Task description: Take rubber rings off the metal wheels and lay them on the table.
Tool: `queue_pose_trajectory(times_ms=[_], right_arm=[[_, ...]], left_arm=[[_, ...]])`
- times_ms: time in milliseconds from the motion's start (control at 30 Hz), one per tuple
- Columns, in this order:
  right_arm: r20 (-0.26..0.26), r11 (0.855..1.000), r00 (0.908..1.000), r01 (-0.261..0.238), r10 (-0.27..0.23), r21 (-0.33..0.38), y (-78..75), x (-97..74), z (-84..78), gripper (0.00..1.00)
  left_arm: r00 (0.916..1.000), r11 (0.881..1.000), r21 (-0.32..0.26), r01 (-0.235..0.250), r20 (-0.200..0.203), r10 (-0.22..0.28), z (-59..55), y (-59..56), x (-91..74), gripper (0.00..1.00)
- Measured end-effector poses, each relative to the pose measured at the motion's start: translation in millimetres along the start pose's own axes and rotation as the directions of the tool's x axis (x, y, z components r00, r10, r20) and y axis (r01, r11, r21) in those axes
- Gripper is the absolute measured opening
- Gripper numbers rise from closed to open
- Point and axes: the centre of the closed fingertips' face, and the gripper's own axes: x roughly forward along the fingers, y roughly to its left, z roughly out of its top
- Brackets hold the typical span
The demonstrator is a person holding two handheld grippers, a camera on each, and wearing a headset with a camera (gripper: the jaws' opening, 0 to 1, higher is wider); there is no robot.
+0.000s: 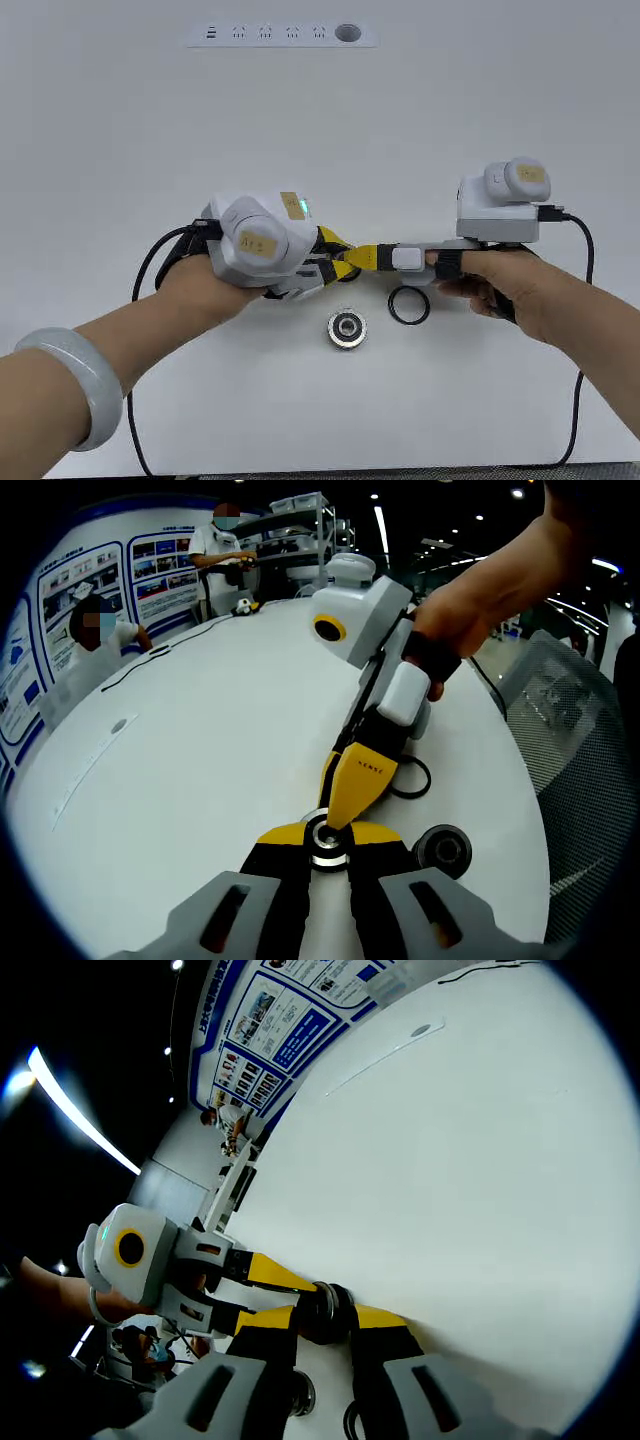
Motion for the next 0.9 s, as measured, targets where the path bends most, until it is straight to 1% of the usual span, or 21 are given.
queue_pose_trajectory(times_ms=[133, 267, 400, 433, 467, 533, 600, 700, 800, 900], right_arm=[[0.003, 1.000, 1.0000, -0.008, 0.008, 0.001, 2.1, -2.5, 0.3, 0.22], [0.013, 1.000, 0.9997, -0.018, 0.018, 0.019, 2.3, -5.5, 1.3, 0.22], [0.009, 1.000, 0.9998, -0.020, 0.020, 0.022, 1.9, -6.4, -0.5, 0.21], [-0.006, 0.999, 0.9989, -0.046, 0.046, 0.027, 6.8, -7.2, -3.6, 0.16], [-0.003, 1.000, 0.9996, -0.027, 0.027, 0.013, 3.2, -7.4, -3.7, 0.16], [-0.012, 0.999, 0.9994, -0.033, 0.033, 0.016, 4.5, -8.2, -7.4, 0.16], [-0.009, 0.999, 0.9994, -0.034, 0.035, 0.017, 4.5, -8.6, -8.2, 0.16], [-0.004, 1.000, 0.9995, -0.030, 0.030, 0.009, 4.2, -8.5, -8.0, 0.18], [0.007, 1.000, 0.9998, -0.018, 0.018, -0.003, 2.6, -7.8, -5.3, 0.22], [0.013, 1.000, 0.9997, -0.021, 0.021, -0.005, 3.5, -6.5, -2.8, 0.26]], left_arm=[[1.0000, 1.000, -0.001, 0.000, 0.002, 0.000, 0.2, -0.1, 0.0, 0.13], [1.0000, 1.000, -0.002, 0.000, 0.004, 0.000, 0.3, -0.3, -0.1, 0.13], [1.0000, 1.000, -0.003, 0.000, 0.004, 0.000, 0.4, -0.3, 0.0, 0.13], [1.0000, 1.000, -0.003, 0.000, 0.004, 0.000, 0.4, -0.3, 0.0, 0.13], [1.0000, 1.000, -0.004, 0.000, 0.003, 0.000, 0.3, -0.4, -0.1, 0.13], [1.0000, 1.000, -0.004, 0.000, 0.005, 0.000, 0.5, -0.3, -0.1, 0.13], [1.0000, 1.000, -0.004, 0.000, 0.006, 0.000, 0.7, -0.2, 0.0, 0.13], [1.0000, 1.000, -0.005, 0.000, 0.006, 0.000, 0.7, -0.1, 0.1, 0.13], [1.0000, 1.000, -0.005, -0.001, 0.006, 0.001, 0.7, -0.1, 0.2, 0.13], [1.0000, 1.000, -0.009, -0.002, 0.008, 0.002, 0.6, 0.1, 0.2, 0.13]])
